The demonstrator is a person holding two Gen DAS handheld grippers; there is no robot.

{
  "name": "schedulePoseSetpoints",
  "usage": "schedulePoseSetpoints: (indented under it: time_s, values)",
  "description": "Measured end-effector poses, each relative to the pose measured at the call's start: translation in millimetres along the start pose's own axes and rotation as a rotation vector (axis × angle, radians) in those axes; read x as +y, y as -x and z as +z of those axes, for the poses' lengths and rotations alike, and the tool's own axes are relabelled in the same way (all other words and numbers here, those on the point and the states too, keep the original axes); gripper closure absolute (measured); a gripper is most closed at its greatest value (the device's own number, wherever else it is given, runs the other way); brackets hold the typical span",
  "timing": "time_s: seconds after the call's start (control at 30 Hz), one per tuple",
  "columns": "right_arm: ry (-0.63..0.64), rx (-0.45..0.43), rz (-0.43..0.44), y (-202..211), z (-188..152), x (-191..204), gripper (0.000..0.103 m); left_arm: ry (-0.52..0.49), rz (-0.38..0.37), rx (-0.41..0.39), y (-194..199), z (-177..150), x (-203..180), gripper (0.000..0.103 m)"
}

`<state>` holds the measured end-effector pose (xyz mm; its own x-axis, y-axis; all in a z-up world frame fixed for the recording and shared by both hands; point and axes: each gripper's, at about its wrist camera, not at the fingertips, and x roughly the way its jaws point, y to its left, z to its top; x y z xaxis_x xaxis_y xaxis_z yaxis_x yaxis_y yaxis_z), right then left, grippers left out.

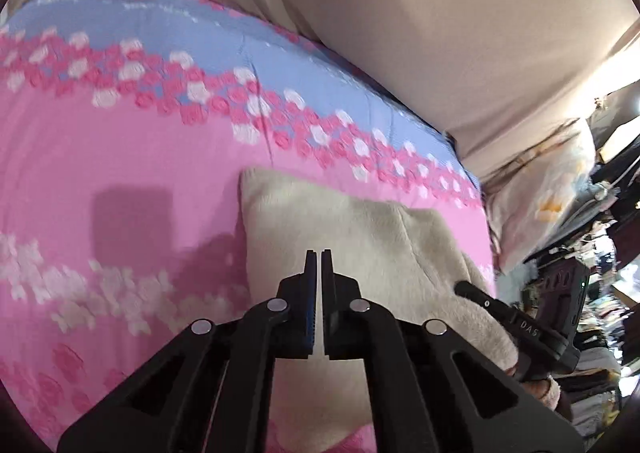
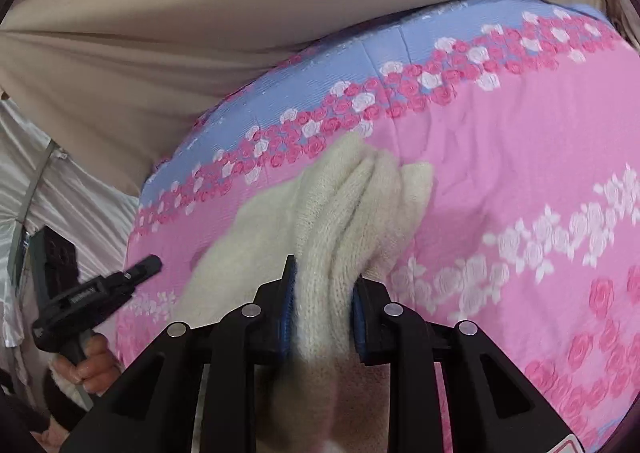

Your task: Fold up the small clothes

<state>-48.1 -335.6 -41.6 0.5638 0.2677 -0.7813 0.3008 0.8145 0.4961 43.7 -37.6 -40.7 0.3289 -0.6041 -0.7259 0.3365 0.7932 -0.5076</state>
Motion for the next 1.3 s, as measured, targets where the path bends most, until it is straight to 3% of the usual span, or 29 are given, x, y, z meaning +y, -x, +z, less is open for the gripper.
schedulePoseSetpoints:
  time_s: [0.03,0.07,0.1,0.13,0.2,0.23,0.27,0.3,0.37,0.47,0.5,0.53,0.6,0.67,0.77,0.83,0.93,0.97,1.03,1.13,1.2,1.3]
  values:
    - [0.016,0.041,-0.051,-18.0,-2.4,-6.9,0.075,-0.008,0.045,0.007,-5.8,2.1,2.1,0.101]
    - [0.025,0.101,-0.173,-38.5,-8.6,-19.1,0.072,-0.002,0.104,0.041,-15.7,2.7,5.9,0.101]
    - [0.007,0.129,-0.246,-46.9,-16.0,-28.9,0.071,0.016,0.103,0.059,-19.1,1.5,9.4,0.101]
    - [-0.048,0.092,-0.211,-37.3,-21.5,-37.7,0.071,0.045,0.071,0.074,-18.6,-2.4,9.6,0.099]
    - [-0.087,0.039,-0.156,-15.7,-22.7,-38.6,0.068,0.034,0.054,0.070,-13.2,-11.5,6.3,0.072]
    - [-0.079,0.016,-0.166,-7.7,-22.5,-36.6,0.067,0.013,0.085,0.061,-11.5,-19.4,1.6,0.041]
    - [-0.057,0.002,-0.176,-1.7,-21.0,-34.5,0.059,0.012,0.110,0.051,-12.0,-27.1,1.0,0.018]
    - [-0.037,0.010,-0.170,-2.7,-19.9,-33.9,0.043,0.019,0.124,0.045,-14.0,-33.1,1.4,0.014]
    - [-0.013,0.082,-0.159,-20.2,-19.6,-37.4,0.032,0.075,0.093,0.099,-31.2,-45.2,8.9,0.013]
    - [-0.044,0.165,-0.125,-48.2,-26.7,-45.0,0.030,0.258,-0.017,0.225,-70.7,-59.5,31.6,0.015]
    - [-0.051,0.161,-0.112,-52.3,-29.2,-45.2,0.034,0.293,-0.032,0.250,-79.4,-64.6,35.6,0.021]
    - [-0.048,0.147,-0.103,-53.3,-30.0,-43.8,0.039,0.309,-0.056,0.273,-88.8,-67.6,39.0,0.049]
    - [-0.057,0.114,-0.089,-45.5,-27.4,-37.8,0.066,0.299,-0.081,0.265,-90.4,-63.6,37.9,0.060]
    - [-0.056,0.055,-0.016,-26.5,-20.9,-27.3,0.077,0.212,-0.094,0.216,-72.3,-46.5,23.6,0.068]
    - [0.006,-0.029,0.037,0.1,-12.5,5.3,0.080,0.094,-0.090,0.085,-31.3,-18.7,2.9,0.068]
    - [0.035,-0.048,0.051,0.5,-9.3,18.4,0.080,0.063,-0.081,0.046,-15.2,-4.3,-0.8,0.066]
    - [0.032,0.033,-0.005,-43.7,-12.3,7.4,0.075,0.013,0.037,0.056,-22.5,2.5,9.0,0.052]
    - [0.011,0.088,-0.054,-65.0,-16.5,-4.2,0.075,-0.005,0.120,0.078,-34.7,-2.5,18.4,0.052]
    - [-0.077,0.068,-0.012,-60.6,-23.1,-15.1,0.075,0.004,0.262,0.110,-45.3,-14.5,31.4,0.056]
    - [0.047,-0.027,-0.066,-15.9,-23.8,20.7,0.075,0.061,0.198,0.047,-12.8,-27.6,36.6,0.055]
    - [0.142,-0.058,-0.059,2.1,-25.5,44.7,0.076,0.022,0.196,-0.010,8.2,-37.7,22.5,0.053]
    - [0.202,0.030,-0.079,-22.5,-37.4,55.1,0.076,-0.086,0.268,-0.014,7.6,-49.6,4.5,0.052]
